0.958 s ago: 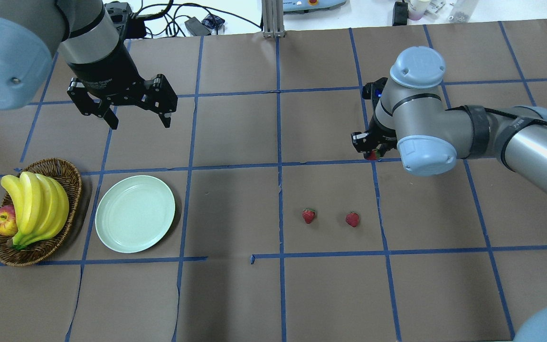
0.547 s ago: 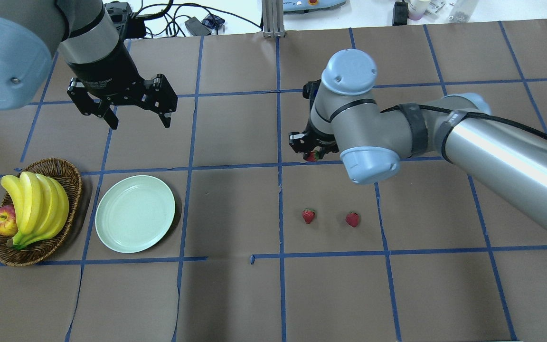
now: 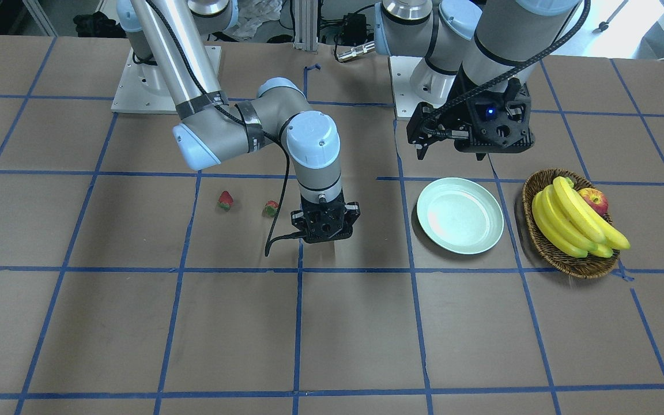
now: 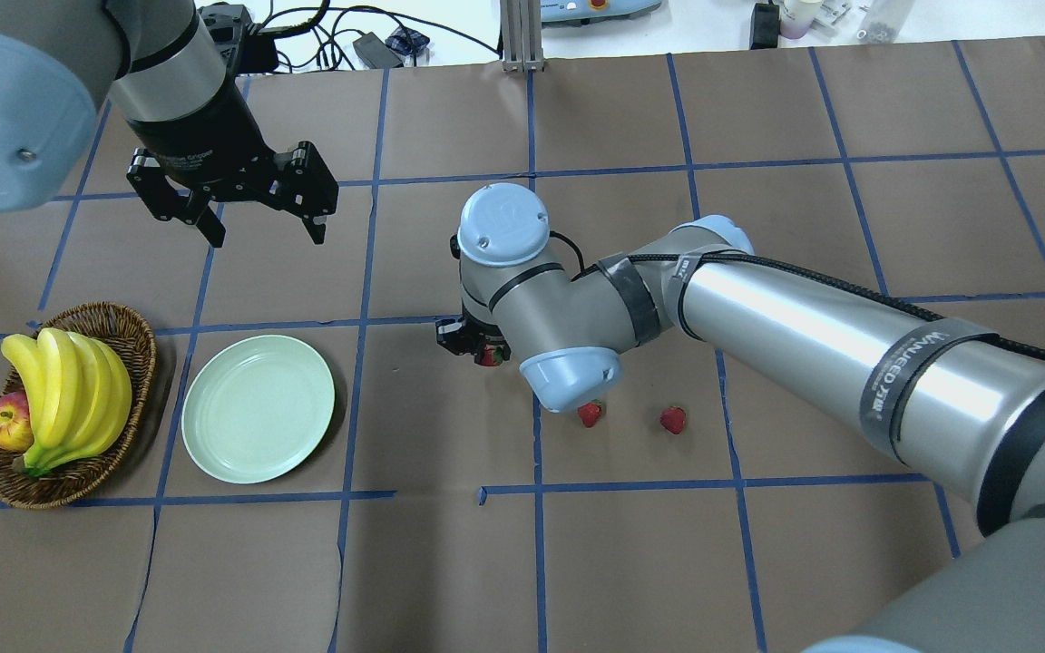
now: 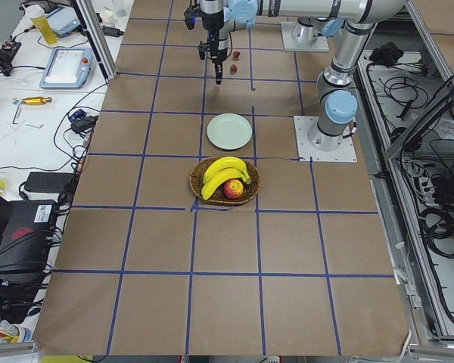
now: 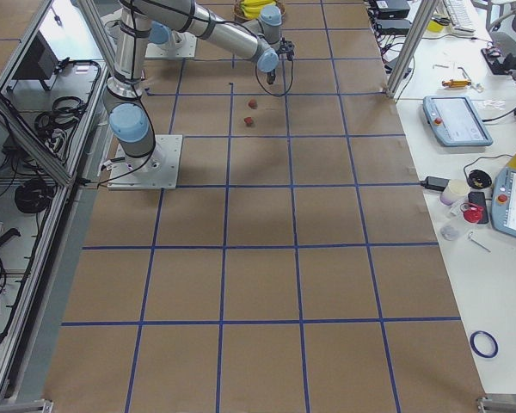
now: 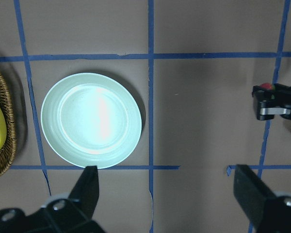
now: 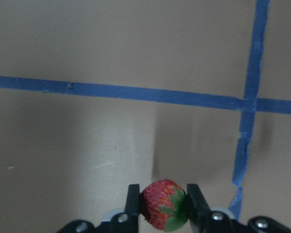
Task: Collect all strawberries into plate
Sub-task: 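Carry the strawberry toward the plate and release it with the right gripper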
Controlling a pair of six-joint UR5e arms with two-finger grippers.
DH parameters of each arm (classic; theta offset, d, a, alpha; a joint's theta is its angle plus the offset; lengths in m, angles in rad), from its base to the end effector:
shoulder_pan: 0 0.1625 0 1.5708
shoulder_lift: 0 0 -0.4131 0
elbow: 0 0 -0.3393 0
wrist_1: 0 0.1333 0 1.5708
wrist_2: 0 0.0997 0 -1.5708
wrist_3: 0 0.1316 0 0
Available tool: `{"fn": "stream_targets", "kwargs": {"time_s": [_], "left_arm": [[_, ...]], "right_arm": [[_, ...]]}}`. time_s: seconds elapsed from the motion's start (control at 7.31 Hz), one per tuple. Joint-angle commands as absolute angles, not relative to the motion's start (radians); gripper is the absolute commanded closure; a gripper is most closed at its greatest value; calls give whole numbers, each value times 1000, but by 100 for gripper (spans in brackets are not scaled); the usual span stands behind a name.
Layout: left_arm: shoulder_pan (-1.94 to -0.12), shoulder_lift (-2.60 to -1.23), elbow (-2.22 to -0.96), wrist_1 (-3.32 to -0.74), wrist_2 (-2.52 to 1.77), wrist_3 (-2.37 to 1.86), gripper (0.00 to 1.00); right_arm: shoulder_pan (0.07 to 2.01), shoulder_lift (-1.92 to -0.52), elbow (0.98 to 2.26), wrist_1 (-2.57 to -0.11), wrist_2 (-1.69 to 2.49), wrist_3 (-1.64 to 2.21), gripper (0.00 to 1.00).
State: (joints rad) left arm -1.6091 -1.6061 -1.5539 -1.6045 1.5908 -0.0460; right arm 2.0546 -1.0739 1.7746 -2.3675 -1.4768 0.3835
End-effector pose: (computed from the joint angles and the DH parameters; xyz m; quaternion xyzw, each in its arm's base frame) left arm -0.1477 -0.4412 0.4325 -0.0036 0.9996 0.0256 0.0111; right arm 0.3932 -0.4351 0.1860 -0.0523 0.9964 -0.0238 0.0627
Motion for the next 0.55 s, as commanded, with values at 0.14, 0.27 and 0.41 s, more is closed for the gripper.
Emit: {"fn": "stream_targets", "kwargs": {"time_s": [0.14, 0.27, 0.41], "left_arm": [[-1609, -1605, -1555, -1605, 1591, -45, 0], [-1609, -1605, -1554, -1605, 1591, -44, 0], [-1608, -1603, -1554, -1603, 1591, -44, 0]], "right_arm": [[2057, -1116, 1769, -2262, -1552, 379, 0], [2034, -1190, 1773, -2159, -1609, 362, 0], [1955, -1257, 1784, -2023, -1636, 295, 0]]}}
